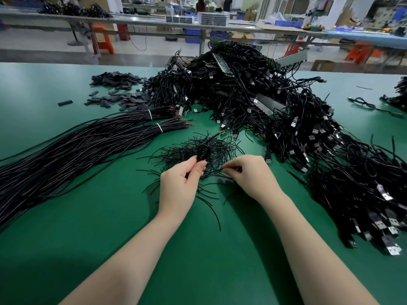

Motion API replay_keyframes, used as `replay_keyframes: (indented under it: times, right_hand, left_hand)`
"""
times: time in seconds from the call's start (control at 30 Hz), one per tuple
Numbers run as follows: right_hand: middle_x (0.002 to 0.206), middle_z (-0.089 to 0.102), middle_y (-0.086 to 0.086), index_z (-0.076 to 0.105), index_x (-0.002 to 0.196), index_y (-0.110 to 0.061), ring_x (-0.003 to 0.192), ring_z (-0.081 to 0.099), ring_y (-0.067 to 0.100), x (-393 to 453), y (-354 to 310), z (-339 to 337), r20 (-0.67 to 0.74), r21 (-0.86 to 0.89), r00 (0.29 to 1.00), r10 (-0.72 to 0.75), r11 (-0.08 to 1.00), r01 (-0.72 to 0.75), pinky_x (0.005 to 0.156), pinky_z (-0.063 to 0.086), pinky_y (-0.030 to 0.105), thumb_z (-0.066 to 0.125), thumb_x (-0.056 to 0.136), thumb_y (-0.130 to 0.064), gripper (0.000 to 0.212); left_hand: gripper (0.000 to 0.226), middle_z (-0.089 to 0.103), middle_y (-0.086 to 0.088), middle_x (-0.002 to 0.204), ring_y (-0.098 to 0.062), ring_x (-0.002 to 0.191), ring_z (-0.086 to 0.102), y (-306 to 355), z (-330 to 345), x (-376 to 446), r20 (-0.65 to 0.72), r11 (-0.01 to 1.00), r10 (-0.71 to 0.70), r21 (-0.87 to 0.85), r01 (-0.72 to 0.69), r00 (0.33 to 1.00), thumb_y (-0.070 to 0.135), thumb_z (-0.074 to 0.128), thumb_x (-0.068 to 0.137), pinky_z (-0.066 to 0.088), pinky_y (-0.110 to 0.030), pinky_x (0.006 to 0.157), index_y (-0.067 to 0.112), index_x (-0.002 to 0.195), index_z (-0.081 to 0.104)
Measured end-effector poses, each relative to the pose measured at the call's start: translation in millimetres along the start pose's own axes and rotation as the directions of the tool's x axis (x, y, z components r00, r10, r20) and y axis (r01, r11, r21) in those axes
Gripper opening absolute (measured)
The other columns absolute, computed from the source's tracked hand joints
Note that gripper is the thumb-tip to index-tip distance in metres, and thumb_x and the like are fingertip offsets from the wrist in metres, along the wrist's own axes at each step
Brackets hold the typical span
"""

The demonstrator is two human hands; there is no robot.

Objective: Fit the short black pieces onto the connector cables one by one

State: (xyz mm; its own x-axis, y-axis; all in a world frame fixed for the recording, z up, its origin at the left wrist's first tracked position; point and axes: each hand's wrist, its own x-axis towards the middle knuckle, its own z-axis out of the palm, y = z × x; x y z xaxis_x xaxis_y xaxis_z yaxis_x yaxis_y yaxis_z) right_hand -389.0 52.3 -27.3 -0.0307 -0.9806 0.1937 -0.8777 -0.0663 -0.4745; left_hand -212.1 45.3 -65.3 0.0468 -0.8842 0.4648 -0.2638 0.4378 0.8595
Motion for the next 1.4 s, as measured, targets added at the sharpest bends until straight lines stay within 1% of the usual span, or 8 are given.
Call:
replay_keyframes:
  times: [0.37,0.47,0.63,0.77,0.97,1.1,1.3,1.4]
  right_hand:
    - [0.087,0.061,-0.007,0.076,0.100,-0.023,0.092,0.057,0.017,-0.8,1.9,-3.2,-0.151,-0.020,0.988,0.028,0.999,-0.031,0.076,0.049,0.032,0.063,0.092,-0.035,0.019]
    - [0.087,0.061,-0.009,0.076,0.094,-0.025,0.086,0.057,0.012,-0.6,-4.8,-16.1,-0.153,0.052,0.988,-0.003,0.999,0.011,0.079,0.049,0.030,0.068,0.089,-0.033,0.013]
    - [0.086,0.062,-0.009,0.075,0.094,-0.022,0.087,0.053,0.008,-1.2,-28.1,-27.3,-0.078,0.020,0.986,-0.148,0.989,0.150,0.081,0.045,0.026,0.067,0.089,-0.029,0.011]
    - [0.091,0.065,-0.003,0.072,0.096,-0.017,0.095,0.054,0.015,-3.9,-40.4,-23.7,-0.076,-0.029,0.976,-0.204,0.979,0.203,0.082,0.047,0.033,0.063,0.091,-0.027,0.014]
    - [0.092,0.068,-0.007,0.073,0.095,-0.023,0.093,0.057,0.012,-8.0,-47.6,-20.6,-0.073,-0.019,0.979,-0.191,0.982,0.190,0.082,0.050,0.037,0.061,0.092,-0.032,0.016]
    - [0.093,0.069,-0.006,0.074,0.096,-0.022,0.092,0.058,0.014,-9.9,-51.7,-19.1,-0.042,-0.024,0.981,-0.189,0.982,0.189,0.081,0.050,0.037,0.059,0.093,-0.033,0.019]
    - [0.090,0.070,-0.009,0.075,0.091,-0.027,0.091,0.058,0.012,-10.9,-52.8,-26.5,-0.022,-0.090,0.980,-0.196,0.977,0.194,0.081,0.049,0.035,0.064,0.089,-0.040,0.016]
    - [0.084,0.066,-0.014,0.072,0.081,-0.037,0.094,0.048,0.011,-10.7,-53.8,-36.9,-0.057,-0.301,0.966,-0.251,0.927,0.223,0.086,0.030,0.033,0.065,0.083,-0.054,0.018]
  left_hand:
    - [0.034,0.070,0.022,0.079,0.003,0.078,0.068,2.1,-0.3,-0.6,0.001,0.998,-0.058,0.017,0.058,0.998,0.027,0.064,0.094,0.048,-0.008,0.074,0.007,0.121,0.068]
    - [0.034,0.072,0.019,0.076,-0.013,0.071,0.069,5.7,-3.0,0.6,-0.010,0.997,-0.062,0.036,0.063,0.998,0.032,0.063,0.094,0.053,-0.020,0.069,0.009,0.118,0.070]
    - [0.034,0.069,-0.014,0.072,-0.029,0.065,0.065,12.2,-1.6,-2.9,0.018,0.994,-0.041,0.098,0.039,0.999,0.041,0.061,0.091,0.053,-0.049,0.070,0.013,0.104,0.074]
    - [0.051,0.068,-0.015,0.069,-0.031,0.066,0.063,13.4,-2.2,-3.9,0.078,0.985,-0.043,0.167,0.029,0.996,0.052,0.052,0.089,0.052,-0.050,0.065,0.004,0.083,0.068]
    - [0.031,0.064,-0.004,0.058,-0.023,0.053,0.055,17.6,-4.5,-3.5,0.088,0.974,-0.081,0.218,0.060,0.993,0.032,0.060,0.095,0.047,-0.038,0.053,0.009,0.075,0.065]
    - [0.036,0.032,0.008,0.045,-0.013,0.045,0.027,23.7,-7.4,-4.1,0.131,0.930,-0.015,0.367,-0.034,0.991,0.024,0.056,0.097,0.019,-0.028,0.046,0.012,0.064,0.046]
    - [0.024,0.052,-0.003,0.063,-0.029,0.059,0.049,29.9,-8.5,-2.9,0.271,0.776,0.091,0.583,-0.238,0.958,0.022,0.049,0.100,0.039,-0.037,0.053,0.010,0.081,0.057]
    - [0.018,0.055,-0.004,0.065,-0.030,0.061,0.055,36.0,-7.2,-3.1,0.339,0.681,0.162,0.641,-0.353,0.927,0.017,0.056,0.097,0.040,-0.034,0.050,0.008,0.086,0.066]
